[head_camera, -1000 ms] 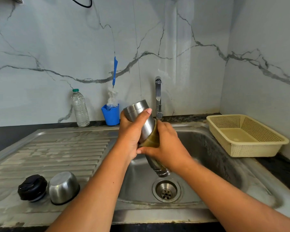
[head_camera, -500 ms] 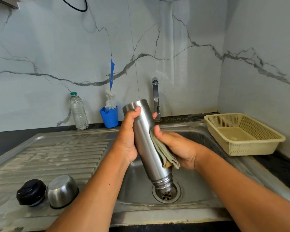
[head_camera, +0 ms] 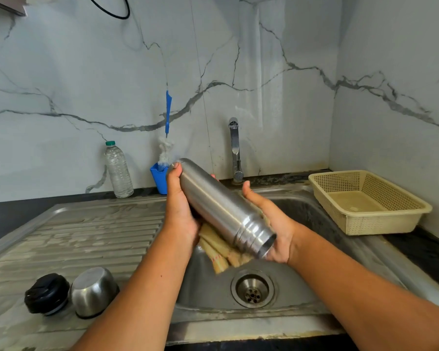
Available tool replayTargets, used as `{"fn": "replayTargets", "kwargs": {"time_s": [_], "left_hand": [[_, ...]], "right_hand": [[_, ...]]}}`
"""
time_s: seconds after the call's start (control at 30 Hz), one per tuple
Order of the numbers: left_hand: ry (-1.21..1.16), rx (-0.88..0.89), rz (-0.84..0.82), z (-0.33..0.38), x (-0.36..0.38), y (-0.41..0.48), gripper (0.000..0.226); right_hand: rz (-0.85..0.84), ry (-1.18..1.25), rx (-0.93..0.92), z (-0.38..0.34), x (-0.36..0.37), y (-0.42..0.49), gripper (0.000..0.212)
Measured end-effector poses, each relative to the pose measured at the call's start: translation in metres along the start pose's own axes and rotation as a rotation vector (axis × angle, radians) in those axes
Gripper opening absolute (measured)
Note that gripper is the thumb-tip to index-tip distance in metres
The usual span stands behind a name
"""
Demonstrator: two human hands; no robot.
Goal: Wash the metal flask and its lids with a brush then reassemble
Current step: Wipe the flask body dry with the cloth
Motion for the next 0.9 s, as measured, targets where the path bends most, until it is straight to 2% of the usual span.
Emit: {"fn": "replayTargets", "kwargs": {"time_s": [0.1,0.2,0.23,0.33,0.4,0.5,0.63,0.7,0.8,0.9], "left_hand": [[-0.091,-0.023,0.061,-0.003,-0.005,0.003,0.072],[-0.201,-0.048,0.018,-0.003,-0.004,0.004,0.067],[-0.214,-0.029,0.015,-0.001,-0.004,0.005,0.066],[-0.184,0.077,0.015,0.002,0.000,0.005,0.071],[-0.059,0.152,-0.010,0.000,0.004,0.005,0.070],[0.253,0.240,-0.062,-0.007,0.009,0.006,0.075],[0.634,0.299,-0.108,-0.016,0.016,0.003,0.059],[0.800,0.334,-0.126,-0.022,0.019,0.000,0.058],[0.940,0.366,-0.103,-0.026,0.021,-0.002,0.057],[0.909,0.263,-0.115,-0.026,0.021,-0.005,0.050]], "right_hand": [[0.000,0.232,-0.056,-0.006,-0.002,0.003,0.075],[-0.026,0.288,-0.240,-0.019,-0.007,0.009,0.060],[0.004,0.319,-0.291,-0.022,-0.010,0.011,0.053],[0.130,0.473,-0.387,-0.030,-0.021,0.018,0.053],[0.196,0.572,-0.451,-0.034,-0.028,0.019,0.051],[0.229,0.641,-0.516,-0.042,-0.036,0.019,0.051],[0.246,0.678,-0.557,-0.049,-0.046,0.016,0.054],[0.257,0.632,-0.562,-0.046,-0.045,0.015,0.059],[0.291,0.536,-0.529,-0.037,-0.037,0.016,0.076],[0.323,0.520,-0.504,-0.033,-0.038,0.019,0.094]]}}
Point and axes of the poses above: each hand's wrist, its own y-axis towards the middle knuckle, its own x-axis out of the palm, z = x × y, the point moved 5 cm from there along y, towards the middle knuckle, and after that the axes turned 5 degrees about -x, right-handed, at the moved point
